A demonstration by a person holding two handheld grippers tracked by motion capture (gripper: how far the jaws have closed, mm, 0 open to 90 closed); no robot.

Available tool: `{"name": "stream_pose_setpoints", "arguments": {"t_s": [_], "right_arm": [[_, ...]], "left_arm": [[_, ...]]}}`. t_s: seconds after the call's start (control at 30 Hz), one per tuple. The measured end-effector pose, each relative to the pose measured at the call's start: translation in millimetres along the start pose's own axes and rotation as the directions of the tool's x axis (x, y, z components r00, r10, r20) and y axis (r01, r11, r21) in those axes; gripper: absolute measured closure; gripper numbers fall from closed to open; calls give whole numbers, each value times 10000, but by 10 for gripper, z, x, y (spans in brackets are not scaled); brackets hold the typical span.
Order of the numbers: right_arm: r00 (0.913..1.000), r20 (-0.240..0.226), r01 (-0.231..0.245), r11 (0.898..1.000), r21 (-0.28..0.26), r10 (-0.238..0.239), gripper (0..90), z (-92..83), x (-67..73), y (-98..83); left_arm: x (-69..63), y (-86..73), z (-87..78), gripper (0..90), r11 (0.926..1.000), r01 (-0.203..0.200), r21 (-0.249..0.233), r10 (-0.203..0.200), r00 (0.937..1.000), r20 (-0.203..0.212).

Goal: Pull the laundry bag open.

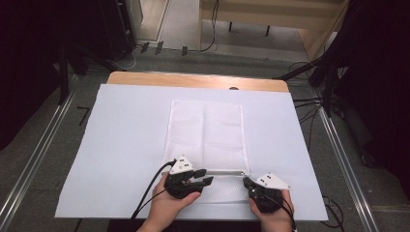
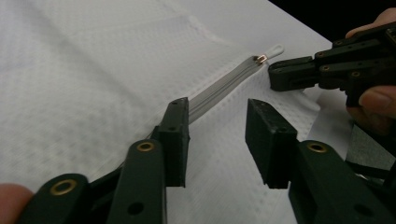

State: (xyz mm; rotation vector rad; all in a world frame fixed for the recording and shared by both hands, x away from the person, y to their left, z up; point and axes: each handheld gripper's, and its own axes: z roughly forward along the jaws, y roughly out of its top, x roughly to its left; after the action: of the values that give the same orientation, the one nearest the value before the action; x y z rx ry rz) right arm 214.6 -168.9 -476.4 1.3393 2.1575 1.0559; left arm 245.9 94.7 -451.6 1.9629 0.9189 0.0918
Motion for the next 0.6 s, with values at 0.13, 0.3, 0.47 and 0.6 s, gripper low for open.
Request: {"name": "stream_pose_setpoints", "arguments": {"t_s": [0.13, 0.3, 0.47, 0.6], "right_arm": [[9999, -19, 113, 9999, -63, -113, 893, -13, 5, 11], [9995, 43, 313, 9994, -159, -313, 893, -24, 27, 24], [9994, 40, 348, 9990, -267, -347, 893, -47, 42, 33], [9995, 10, 307, 9984, -468, -306, 894, -77, 42, 52]], "left_arm": [[-129, 134, 184, 729, 9998, -161, 100, 158, 9995, 272], [-262, 272, 423, 841, 9989, -239, 411, 218, 9985, 509], [-256, 286, 574, 887, 9964, -150, 838, 124, 9994, 310], [-234, 236, 657, 893, 9921, -5, 1258, -33, 9995, 307]]}}
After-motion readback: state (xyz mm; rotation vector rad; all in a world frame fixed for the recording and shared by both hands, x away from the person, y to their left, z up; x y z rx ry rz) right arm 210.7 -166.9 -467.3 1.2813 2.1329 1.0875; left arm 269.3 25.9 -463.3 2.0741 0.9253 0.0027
